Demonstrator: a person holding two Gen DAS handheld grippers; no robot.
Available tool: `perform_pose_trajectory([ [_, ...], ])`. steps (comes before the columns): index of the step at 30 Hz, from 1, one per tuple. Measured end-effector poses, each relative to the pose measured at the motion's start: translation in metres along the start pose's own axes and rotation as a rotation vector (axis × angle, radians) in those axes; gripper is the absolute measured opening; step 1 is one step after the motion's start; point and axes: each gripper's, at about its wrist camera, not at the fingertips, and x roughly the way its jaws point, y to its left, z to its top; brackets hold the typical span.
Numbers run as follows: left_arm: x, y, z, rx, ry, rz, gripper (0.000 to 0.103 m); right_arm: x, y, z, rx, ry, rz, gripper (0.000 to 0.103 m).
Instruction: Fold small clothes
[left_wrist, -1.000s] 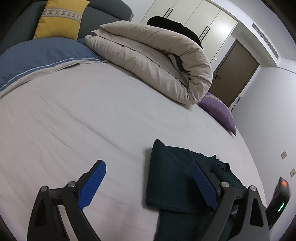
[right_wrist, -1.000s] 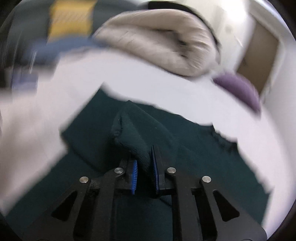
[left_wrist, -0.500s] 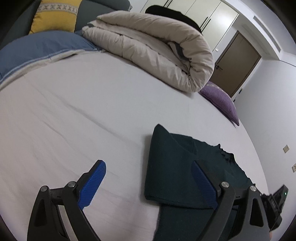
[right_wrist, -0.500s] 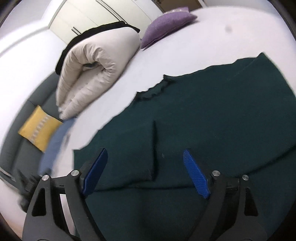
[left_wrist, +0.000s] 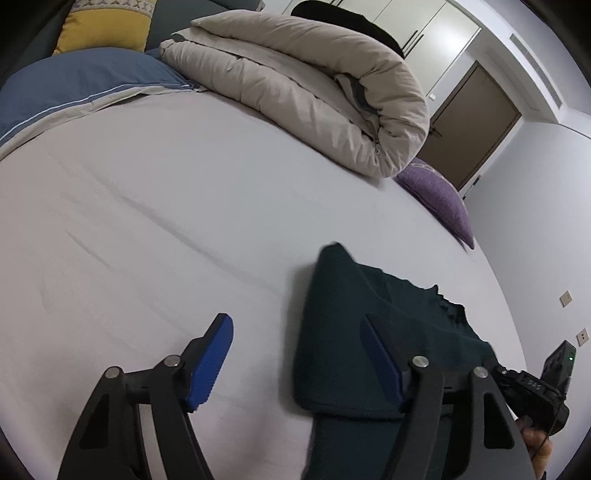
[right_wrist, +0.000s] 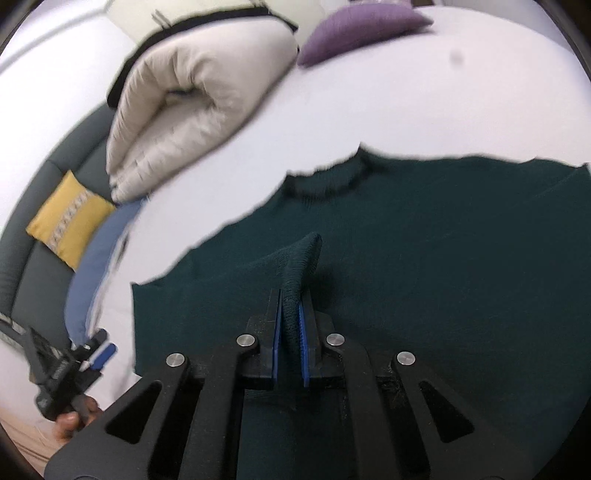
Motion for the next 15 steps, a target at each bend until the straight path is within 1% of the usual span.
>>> perform_pose_trajectory([
  [2,0.000,-0.005,0.000,0.027,-0.004,-0.003,0.073,-0.018,-0.010,0.002,0.015,-0.033,-0.003,0.007],
  [4,0.000,-0.011,-0.002,0.052,-0.005,0.004,0.073,-0.026,-0.028,0.005,0.037,-0.047,-0.037,0.007],
  [5,0.001,-0.015,-0.002,0.070,-0.006,0.007,0.073,-0.029,-0.041,0.005,0.063,-0.048,-0.056,0.007],
  [7,0.003,-0.023,-0.004,0.101,-0.008,0.016,0.073,-0.030,-0.059,0.003,0.100,-0.035,-0.062,0.007],
  [9,0.008,-0.031,-0.004,0.126,-0.002,0.026,0.072,-0.029,-0.069,-0.001,0.095,-0.017,-0.057,0.007],
  [10,0.011,-0.035,-0.004,0.142,0.005,0.032,0.070,-0.028,-0.070,-0.004,0.089,-0.015,-0.058,0.007],
  [12,0.020,-0.045,-0.001,0.175,0.021,0.047,0.063,-0.029,-0.072,-0.005,0.086,-0.036,-0.056,0.007],
  [13,0.024,-0.050,0.000,0.195,0.027,0.054,0.062,-0.030,-0.072,-0.004,0.090,-0.043,-0.046,0.007],
  [15,0.038,-0.061,0.003,0.237,0.046,0.072,0.053,-0.031,-0.072,-0.004,0.079,-0.048,-0.058,0.007],
])
